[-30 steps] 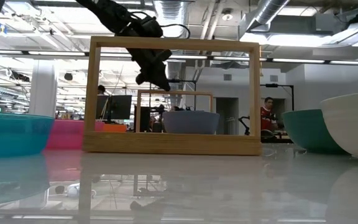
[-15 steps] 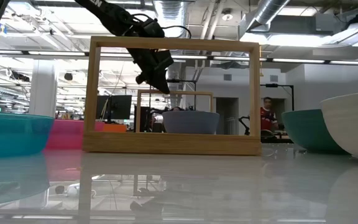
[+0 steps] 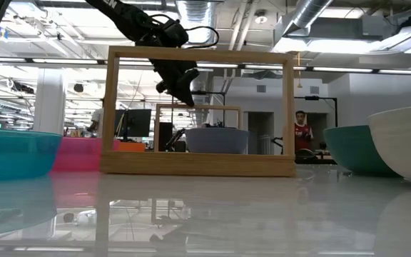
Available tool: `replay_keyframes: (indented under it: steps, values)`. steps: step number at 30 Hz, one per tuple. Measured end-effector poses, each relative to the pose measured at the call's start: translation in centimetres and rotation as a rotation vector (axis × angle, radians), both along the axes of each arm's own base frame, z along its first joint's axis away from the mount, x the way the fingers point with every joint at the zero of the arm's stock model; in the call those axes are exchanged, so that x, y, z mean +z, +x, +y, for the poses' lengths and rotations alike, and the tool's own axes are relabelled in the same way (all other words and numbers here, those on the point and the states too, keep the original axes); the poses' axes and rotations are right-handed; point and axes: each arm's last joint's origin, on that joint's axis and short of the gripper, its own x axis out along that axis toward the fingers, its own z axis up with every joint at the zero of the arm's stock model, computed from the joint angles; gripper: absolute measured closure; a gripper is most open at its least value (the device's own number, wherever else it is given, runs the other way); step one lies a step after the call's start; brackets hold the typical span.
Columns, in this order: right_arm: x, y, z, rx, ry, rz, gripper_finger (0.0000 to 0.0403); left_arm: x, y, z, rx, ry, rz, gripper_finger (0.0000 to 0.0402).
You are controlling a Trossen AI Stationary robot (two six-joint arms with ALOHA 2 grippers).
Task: Place and stack bowls onto a shelf
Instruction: Adjust the shelf
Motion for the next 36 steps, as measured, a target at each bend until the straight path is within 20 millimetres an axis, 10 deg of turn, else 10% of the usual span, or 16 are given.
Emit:
replay_keyframes:
  steps: [12, 17, 36]
  values:
    - [-0.1, 0.0, 0.0, -0.008, 0.019, 0.005, 0.0240, 0.5, -0.1, -1.6, -0.094, -0.200, 0.027, 0.0401]
    - [-0.2, -0.1, 0.0, -0.008, 0.021, 0.018, 0.0240, 0.7, -1.3, -3.4, -0.190, -0.246, 0.301, 0.0401]
    - [-0.3, -0.1, 0.0, 0.001, 0.004, 0.035, 0.0240, -1.2, -4.0, 1.5, 0.034, -0.060, 0.304, 0.0401]
